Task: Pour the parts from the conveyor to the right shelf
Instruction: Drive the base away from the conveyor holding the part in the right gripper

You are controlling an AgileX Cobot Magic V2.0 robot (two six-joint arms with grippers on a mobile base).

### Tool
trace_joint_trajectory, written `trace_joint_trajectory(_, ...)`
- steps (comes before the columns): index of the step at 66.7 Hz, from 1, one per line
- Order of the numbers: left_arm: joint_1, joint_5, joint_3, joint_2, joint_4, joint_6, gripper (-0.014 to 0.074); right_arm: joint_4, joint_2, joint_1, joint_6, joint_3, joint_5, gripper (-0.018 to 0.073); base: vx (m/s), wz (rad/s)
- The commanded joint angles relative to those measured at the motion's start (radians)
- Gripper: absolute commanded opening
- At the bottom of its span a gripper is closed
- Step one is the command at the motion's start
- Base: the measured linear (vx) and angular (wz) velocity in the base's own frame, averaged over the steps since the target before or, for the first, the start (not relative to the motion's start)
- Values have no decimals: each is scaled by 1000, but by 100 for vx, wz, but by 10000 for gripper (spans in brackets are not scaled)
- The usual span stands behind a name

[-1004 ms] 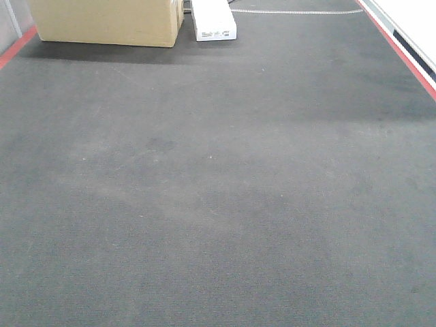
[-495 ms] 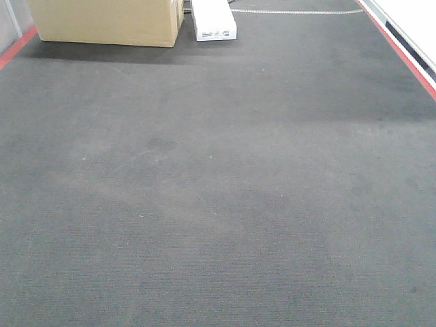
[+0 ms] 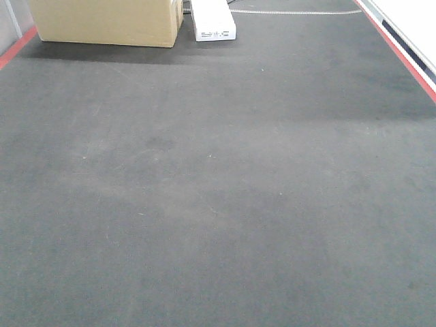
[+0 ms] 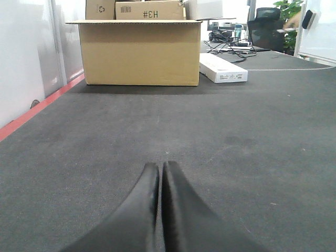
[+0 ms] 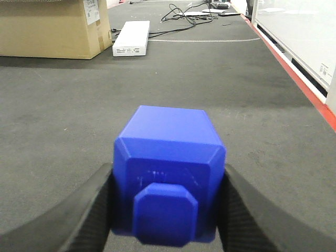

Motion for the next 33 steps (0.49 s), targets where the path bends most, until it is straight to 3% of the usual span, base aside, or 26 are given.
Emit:
trace_joint_trajectory(1, -3, -72, -25, -6, -6, -7, -6, -14, -3, -2, -10, -26, -89, -4, -4, -1)
trace_joint_trajectory(33, -3, -72, -25, -6, -6, -7, -6, -14, -3, -2, -10, -26, -89, -4, -19, 3)
